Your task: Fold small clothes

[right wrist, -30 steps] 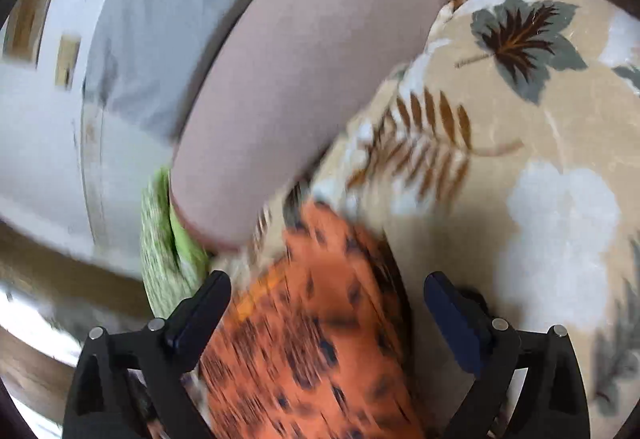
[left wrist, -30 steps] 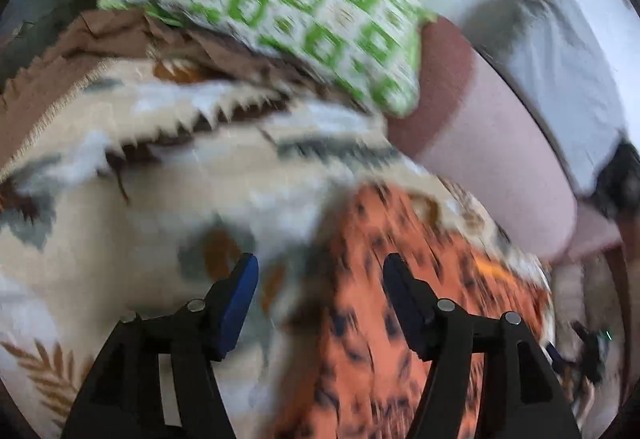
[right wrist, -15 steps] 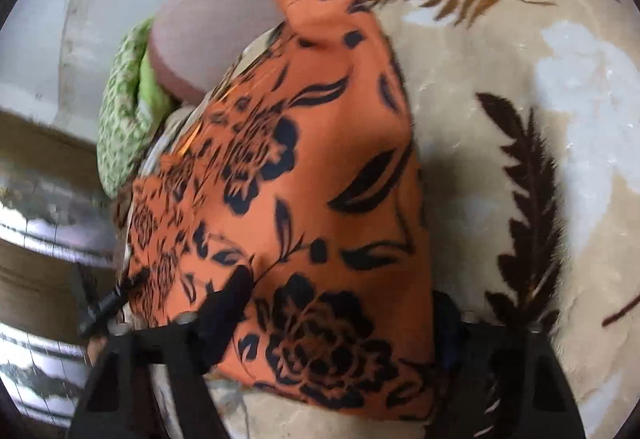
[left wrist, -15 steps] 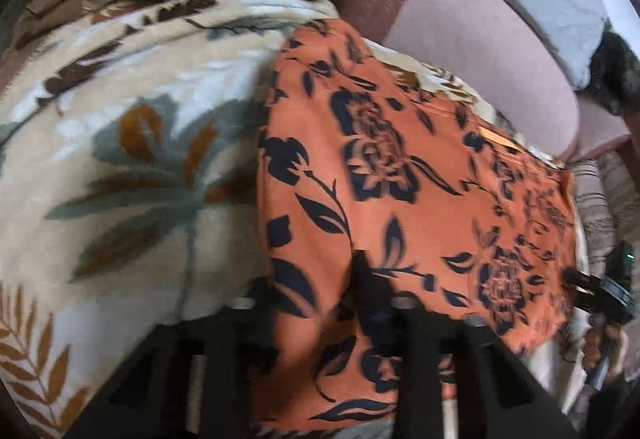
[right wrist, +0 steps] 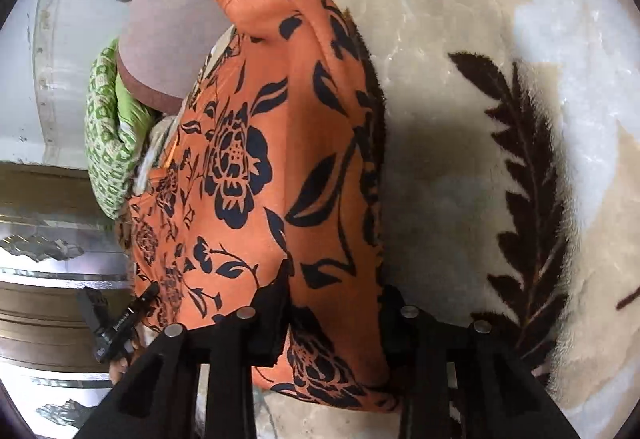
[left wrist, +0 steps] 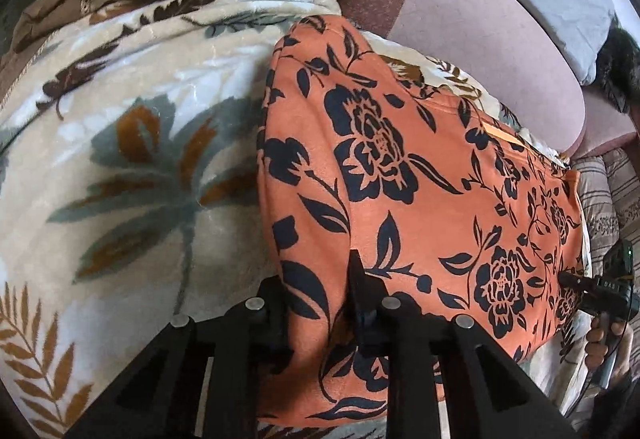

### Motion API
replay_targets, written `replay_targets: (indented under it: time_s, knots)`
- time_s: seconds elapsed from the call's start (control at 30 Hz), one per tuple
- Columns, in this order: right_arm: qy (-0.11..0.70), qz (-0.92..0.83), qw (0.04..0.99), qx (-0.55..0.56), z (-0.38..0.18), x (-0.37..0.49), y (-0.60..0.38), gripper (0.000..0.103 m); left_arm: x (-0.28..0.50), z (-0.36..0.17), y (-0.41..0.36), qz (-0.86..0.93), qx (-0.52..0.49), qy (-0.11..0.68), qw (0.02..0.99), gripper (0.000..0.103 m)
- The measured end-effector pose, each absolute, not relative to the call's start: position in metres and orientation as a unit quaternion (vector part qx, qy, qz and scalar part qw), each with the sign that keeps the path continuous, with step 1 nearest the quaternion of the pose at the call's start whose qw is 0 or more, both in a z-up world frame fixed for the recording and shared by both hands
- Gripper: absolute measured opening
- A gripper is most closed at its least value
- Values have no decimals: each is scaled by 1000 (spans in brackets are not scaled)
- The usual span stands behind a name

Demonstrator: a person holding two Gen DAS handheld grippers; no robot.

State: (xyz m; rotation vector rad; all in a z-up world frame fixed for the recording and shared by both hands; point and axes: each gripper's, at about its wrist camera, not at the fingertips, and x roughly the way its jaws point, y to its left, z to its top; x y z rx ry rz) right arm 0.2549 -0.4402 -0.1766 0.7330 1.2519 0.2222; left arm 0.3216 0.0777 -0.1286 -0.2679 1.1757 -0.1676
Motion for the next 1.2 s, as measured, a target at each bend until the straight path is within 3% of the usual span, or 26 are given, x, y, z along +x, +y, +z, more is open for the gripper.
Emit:
replay_targets:
  time_s: [0.13, 0.2, 0.33, 0.63, 0.83, 1.0, 1.2]
  knots:
    - [569, 113, 720, 382, -187, 257, -450, 38, 322, -131, 77, -80, -117, 550, 823, 23]
    - [563, 113, 722, 387, -186, 255, -455, 30, 323, -131, 77, -79, -118, 549, 824, 23]
    - [552, 104, 739, 372, -172, 254, -442, 26, 319, -121, 75, -73, -108, 544, 829, 23]
    - [505, 153, 779, 339, -76, 231, -427, 24, 288, -30, 67, -93, -90, 480, 868, 21]
    - [499, 165, 789, 319, -45, 157, -426, 24, 191, 12, 88, -113, -81, 456, 879, 19]
    - [546, 155, 759, 320, -94, 65, -425, 24, 116, -30, 114, -89, -98, 491, 861, 11]
    - [571, 91, 727, 371, -170, 36, -436, 34, 100, -103, 132, -20, -110, 536, 837, 13]
